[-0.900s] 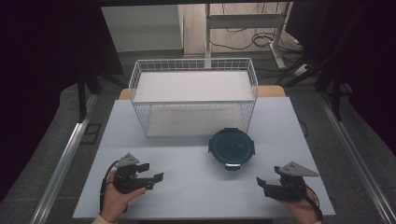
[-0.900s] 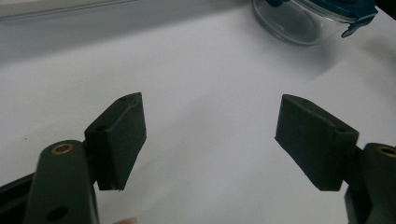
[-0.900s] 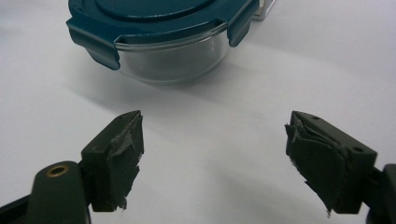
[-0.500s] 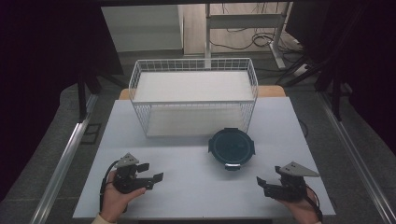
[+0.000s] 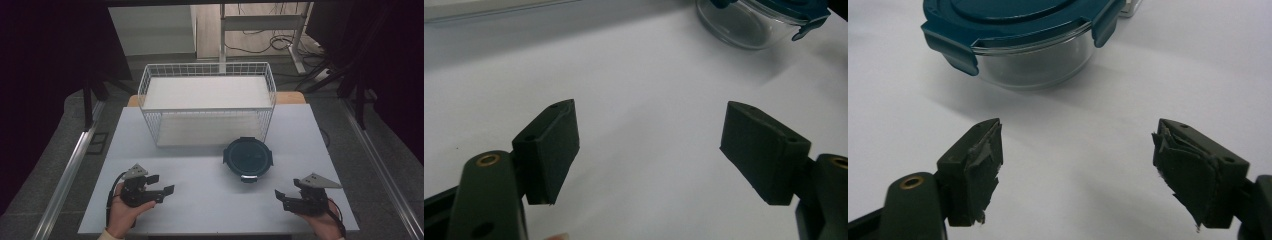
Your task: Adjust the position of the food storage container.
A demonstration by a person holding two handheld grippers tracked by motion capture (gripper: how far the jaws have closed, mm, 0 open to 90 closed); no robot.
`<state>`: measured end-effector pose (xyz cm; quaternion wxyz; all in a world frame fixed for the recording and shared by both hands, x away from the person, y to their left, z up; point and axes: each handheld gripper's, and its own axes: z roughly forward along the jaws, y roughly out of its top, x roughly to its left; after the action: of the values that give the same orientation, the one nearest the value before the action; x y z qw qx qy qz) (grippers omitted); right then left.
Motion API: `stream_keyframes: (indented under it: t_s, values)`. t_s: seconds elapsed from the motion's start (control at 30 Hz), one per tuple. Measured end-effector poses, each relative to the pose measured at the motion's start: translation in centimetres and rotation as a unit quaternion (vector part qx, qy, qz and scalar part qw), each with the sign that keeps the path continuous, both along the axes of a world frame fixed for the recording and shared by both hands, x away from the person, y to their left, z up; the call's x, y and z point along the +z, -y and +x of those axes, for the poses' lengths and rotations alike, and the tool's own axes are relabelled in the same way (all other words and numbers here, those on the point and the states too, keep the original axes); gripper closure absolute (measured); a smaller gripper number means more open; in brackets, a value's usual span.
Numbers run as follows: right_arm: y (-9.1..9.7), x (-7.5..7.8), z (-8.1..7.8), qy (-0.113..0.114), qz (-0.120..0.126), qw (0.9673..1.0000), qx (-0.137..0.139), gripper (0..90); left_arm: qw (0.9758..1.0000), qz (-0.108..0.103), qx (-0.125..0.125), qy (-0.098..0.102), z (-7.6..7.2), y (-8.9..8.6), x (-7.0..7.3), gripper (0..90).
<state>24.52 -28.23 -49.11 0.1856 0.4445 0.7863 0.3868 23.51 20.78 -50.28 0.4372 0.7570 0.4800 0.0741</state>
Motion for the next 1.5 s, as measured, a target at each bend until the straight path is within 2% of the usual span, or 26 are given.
stream_keyframes:
  t_s: [0.23, 0.43, 0.8, 1.07, 1.1, 1.17, 1.27, 1.3, 1.33, 1.37, 1.5]
  values:
    - [0.1, 0.1, 0.2, -0.013, 0.006, 0.9999, 0.004, 23.2, 1.0, 0.0, 0.0, 0.0, 0.0, 0.1, 0.0, 23.0]
    - [0.2, 1.3, 0.5, -0.012, 0.015, 0.9997, 0.018, 27.8, 1.0, 0.0, 0.0, 0.001, 0.0, 0.0, 0.1, 23.0]
    - [-0.3, 3.1, 1.7, -0.013, 0.021, 0.9994, 0.023, 32.7, 1.0, -0.001, 0.0, 0.0, 0.0, 0.0, 0.2, 22.7]
    - [-0.6, 4.0, 3.3, -0.017, 0.015, 0.9996, 0.015, 37.9, 0.9999, -0.01, 0.002, 0.004, 0.0, -0.2, 0.7, 22.2]
    - [-0.9, 4.3, 4.1, -0.019, 0.009, 0.9997, 0.014, 39.5, 0.9999, -0.009, 0.003, 0.005, -0.1, -0.3, 0.7, 22.2]
    - [-1.0, 4.6, 4.4, -0.02, 0.007, 0.9997, 0.015, 40.5, 0.9999, -0.009, 0.002, 0.004, -0.1, -0.2, 0.7, 22.2]
    - [-1.5, 5.3, 5.6, -0.024, 0.008, 0.9995, 0.021, 43.8, 1.0, -0.007, -0.001, 0.002, 0.0, -0.2, 0.6, 22.2]
    - [-1.9, 5.8, 6.4, -0.025, 0.004, 0.9993, 0.028, 48.2, 1.0, -0.007, -0.002, 0.002, 0.0, -0.2, 0.5, 22.2]
    - [-1.9, 5.8, 6.4, -0.025, 0.004, 0.9993, 0.028, 48.2, 1.0, -0.007, -0.002, 0.002, 0.0, -0.2, 0.5, 22.2]
    - [-2.6, 6.4, 7.3, -0.03, -0.008, 0.9989, 0.035, 51.4, 1.0, -0.008, -0.001, 0.001, 0.0, -0.3, 0.5, 22.3]
    - [-3.3, 7.1, 8.4, -0.033, -0.015, 0.9985, 0.04, 55.5, 1.0, -0.009, 0.0, 0.002, 0.1, -0.4, 0.4, 22.2]
